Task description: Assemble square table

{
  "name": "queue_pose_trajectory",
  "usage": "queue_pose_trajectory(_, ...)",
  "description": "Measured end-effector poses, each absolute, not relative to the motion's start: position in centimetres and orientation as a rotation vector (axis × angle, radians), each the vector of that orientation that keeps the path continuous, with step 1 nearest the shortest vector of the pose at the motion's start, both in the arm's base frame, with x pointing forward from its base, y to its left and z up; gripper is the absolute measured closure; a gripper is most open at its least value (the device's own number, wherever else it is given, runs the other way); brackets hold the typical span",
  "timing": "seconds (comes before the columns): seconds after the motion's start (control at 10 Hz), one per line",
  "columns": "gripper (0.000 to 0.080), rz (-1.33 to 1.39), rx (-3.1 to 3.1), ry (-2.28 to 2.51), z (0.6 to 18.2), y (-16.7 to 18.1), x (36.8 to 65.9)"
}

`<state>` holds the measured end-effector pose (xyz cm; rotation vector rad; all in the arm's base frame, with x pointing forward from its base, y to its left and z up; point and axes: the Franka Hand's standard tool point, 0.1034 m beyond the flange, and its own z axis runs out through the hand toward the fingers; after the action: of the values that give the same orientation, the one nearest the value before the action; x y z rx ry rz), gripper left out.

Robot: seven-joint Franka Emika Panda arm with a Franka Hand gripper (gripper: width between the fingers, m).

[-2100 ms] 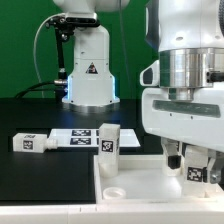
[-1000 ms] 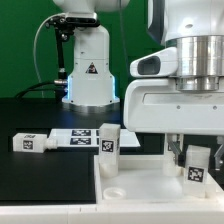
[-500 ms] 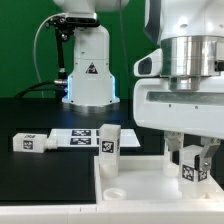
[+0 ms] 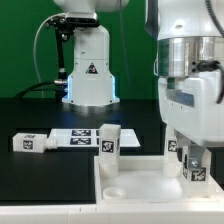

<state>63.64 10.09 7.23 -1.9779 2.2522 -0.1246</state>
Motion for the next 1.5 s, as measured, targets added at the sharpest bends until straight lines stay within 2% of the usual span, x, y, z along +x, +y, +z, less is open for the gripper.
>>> queue_pose_trajectory(0.7, 0.0508, -0.06, -1.632, 2.507, 7.0, 9.3, 63.4)
queue_pose_trajectory(0.8, 0.0319, -0.062, -1.632, 2.504, 7.1, 9.3, 63.4)
queue_pose_trajectory(0.9, 0.0319, -0.066, -1.637, 2.487, 7.9, 9.3, 63.6)
queue_pose_trajectory(1.0, 0.0183, -0.065, -1.632, 2.456, 9.8, 9.3, 63.9)
queue_pose_trajectory(1.1, 0.0159, -0.06, -1.618, 2.429, 11.9, 8.8, 63.8)
queue_pose_trajectory(1.2, 0.0159, -0.061, -1.609, 2.429, 12.5, 8.4, 63.8)
queue_pose_trajectory(1.5, 0.015, -0.061, -1.616, 2.433, 12.0, 8.5, 63.7)
